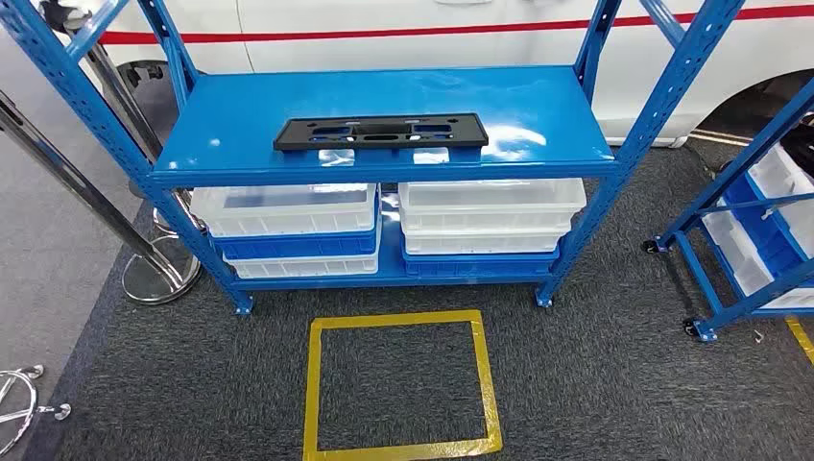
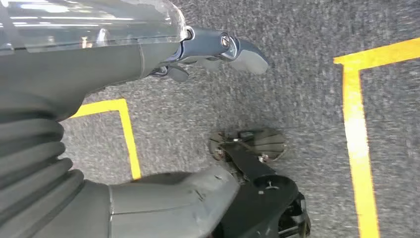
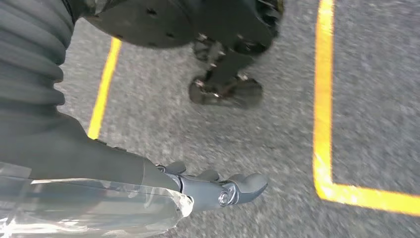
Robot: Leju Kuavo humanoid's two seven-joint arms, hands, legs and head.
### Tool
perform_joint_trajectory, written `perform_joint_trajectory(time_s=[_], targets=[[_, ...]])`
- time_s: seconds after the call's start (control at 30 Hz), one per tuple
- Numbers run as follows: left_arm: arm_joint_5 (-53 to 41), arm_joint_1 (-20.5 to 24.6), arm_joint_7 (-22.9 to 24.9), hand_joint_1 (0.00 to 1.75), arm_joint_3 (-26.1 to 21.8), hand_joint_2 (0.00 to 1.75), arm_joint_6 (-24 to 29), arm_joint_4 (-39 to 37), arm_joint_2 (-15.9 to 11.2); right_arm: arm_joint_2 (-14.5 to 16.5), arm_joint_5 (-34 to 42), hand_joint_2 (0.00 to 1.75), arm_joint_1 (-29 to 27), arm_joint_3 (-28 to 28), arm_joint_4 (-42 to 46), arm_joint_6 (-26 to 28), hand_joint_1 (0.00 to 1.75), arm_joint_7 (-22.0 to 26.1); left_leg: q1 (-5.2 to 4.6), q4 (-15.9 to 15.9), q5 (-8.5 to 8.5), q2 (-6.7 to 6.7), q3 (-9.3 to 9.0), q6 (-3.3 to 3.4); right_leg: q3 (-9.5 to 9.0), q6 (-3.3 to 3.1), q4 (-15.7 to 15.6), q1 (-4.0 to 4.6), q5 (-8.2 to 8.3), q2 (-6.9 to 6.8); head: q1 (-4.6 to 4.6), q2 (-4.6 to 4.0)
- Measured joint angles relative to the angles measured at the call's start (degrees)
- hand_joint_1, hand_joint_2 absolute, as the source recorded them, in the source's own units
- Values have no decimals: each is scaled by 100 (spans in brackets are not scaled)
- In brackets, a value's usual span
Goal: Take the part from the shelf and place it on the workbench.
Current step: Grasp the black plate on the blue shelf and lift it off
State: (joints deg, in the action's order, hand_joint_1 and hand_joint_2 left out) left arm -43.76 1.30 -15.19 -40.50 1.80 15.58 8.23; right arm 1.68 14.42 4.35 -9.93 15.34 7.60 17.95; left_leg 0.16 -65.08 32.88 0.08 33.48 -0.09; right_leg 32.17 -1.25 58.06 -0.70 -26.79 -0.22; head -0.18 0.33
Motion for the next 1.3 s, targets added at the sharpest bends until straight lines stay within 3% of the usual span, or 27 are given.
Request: perform_joint_trajectory(time_s=[0.1,0.13,0.17,0.2,0.23,0.3,0.33,0.47,0.53,0.6,0.63,0.67,0.7,0.77,0.8,0.83,0.97,1.03,1.1,1.13,1.17,1.2,1.27,1.3], targets=[[-185,37,-65,0,-192,0,48,-47,32,47,-4,175,156,-38,-9,46,0,215,27,-767,273,1,372,-42,10,-11,10,5,-3,2,1,0],[-271,52,-96,0,-274,0,67,-69,45,80,-17,175,251,-65,-10,54,0,341,38,-936,275,1,462,-56,10,-13,19,5,-5,5,1,0],[-347,68,-125,0,-340,0,81,-87,54,118,-40,175,358,-97,-6,52,0,471,47,-881,160,2,448,-66,8,-11,29,4,-8,11,0,0],[-416,89,-152,0,-395,0,93,-101,61,166,-76,175,464,-132,10,50,0,600,54,-597,-45,2,328,-68,3,-5,42,2,-14,17,0,0],[-468,113,-176,0,-437,0,99,-110,66,215,-117,175,567,-166,37,50,0,715,59,-183,-274,4,148,-62,-3,9,55,0,-24,20,0,0],[-551,175,-213,0,-500,0,103,-122,78,290,-214,175,753,-231,104,55,0,880,41,499,-530,6,-151,-22,5,64,84,17,-46,16,1,0],[-578,195,-227,0,-517,0,102,-126,85,312,-260,175,826,-255,130,62,0,925,28,645,-556,1,-207,6,9,95,91,25,-49,9,1,0],[-650,215,-265,0,-567,0,100,-143,113,447,-486,175,1116,-296,305,82,0,956,42,732,-602,-9,-209,150,54,200,170,24,-111,3,3,0],[-723,262,-291,0,-618,0,96,-154,128,526,-680,175,1352,-333,443,87,0,1007,58,764,-636,17,-198,207,288,237,665,4,-410,9,4,0],[-814,320,-326,0,-670,0,86,-165,138,615,-943,175,1600,-395,552,96,0,1094,52,760,-640,36,-184,225,647,266,1413,-5,-729,10,3,0],[-861,344,-346,0,-691,0,80,-173,142,663,-1088,175,1708,-431,599,101,0,1133,50,756,-638,35,-185,226,765,275,1643,-8,-764,10,3,0],[-898,360,-365,0,-707,0,78,-181,144,707,-1237,175,1813,-472,646,107,0,1159,49,750,-635,30,-192,224,787,276,1661,-10,-682,10,3,0],[-933,373,-382,0,-718,0,76,-187,149,750,-1389,175,1925,-516,697,113,0,1169,49,743,-628,23,-202,217,708,268,1458,-12,-496,9,3,0],[-987,396,-401,0,-730,0,77,-195,159,846,-1688,175,2191,-621,804,132,0,1129,40,715,-602,14,-208,181,395,232,712,-7,-70,10,3,0],[-1012,415,-404,0,-738,0,79,-197,162,904,-1841,175,2341,-688,857,147,0,1086,30,692,-590,12,-188,154,280,207,407,3,40,14,3,0],[-1032,439,-406,0,-750,0,81,-200,163,961,-1989,175,2484,-765,908,164,0,1035,20,674,-586,14,-161,123,228,184,234,14,78,18,2,0],[-1106,489,-396,0,-803,0,82,-203,159,1168,-2539,175,2822,-1079,1120,312,0,857,29,606,-523,13,-101,-6,212,59,135,18,58,26,2,0],[-1148,493,-380,0,-810,0,70,-205,153,1272,-2856,175,2932,-1229,1242,502,0,815,43,158,-257,11,98,-61,187,-3,103,-2,70,23,0,0],[-1196,497,-361,0,-810,0,46,-209,150,1350,-3195,175,3015,-1378,1355,758,0,821,53,-602,57,11,471,-96,185,-32,102,8,63,22,-1,0],[-1221,494,-353,0,-810,0,32,-213,148,1374,-3358,175,3032,-1454,1403,904,0,833,55,-872,112,11,618,-104,180,-38,104,13,58,23,0,0],[-1240,490,-348,0,-810,0,19,-216,146,1388,-3504,175,3037,-1528,1442,1052,0,843,55,-942,57,11,676,-106,172,-43,106,16,51,24,0,0],[-1258,487,-344,0,-810,0,9,-219,143,1398,-3641,175,3039,-1603,1476,1205,0,849,55,-780,-110,11,625,-99,160,-43,108,17,43,29,0,0],[-1293,489,-336,0,-810,0,0,-222,134,1408,-3915,175,3045,-1749,1544,1495,0,834,50,-39,-543,8,309,-61,127,-26,115,25,17,40,1,0],[-1307,495,-329,0,-810,0,-3,-223,129,1409,-4069,175,3054,-1815,1580,1633,0,805,39,317,-676,6,153,-34,123,-8,123,34,5,47,0,0]])
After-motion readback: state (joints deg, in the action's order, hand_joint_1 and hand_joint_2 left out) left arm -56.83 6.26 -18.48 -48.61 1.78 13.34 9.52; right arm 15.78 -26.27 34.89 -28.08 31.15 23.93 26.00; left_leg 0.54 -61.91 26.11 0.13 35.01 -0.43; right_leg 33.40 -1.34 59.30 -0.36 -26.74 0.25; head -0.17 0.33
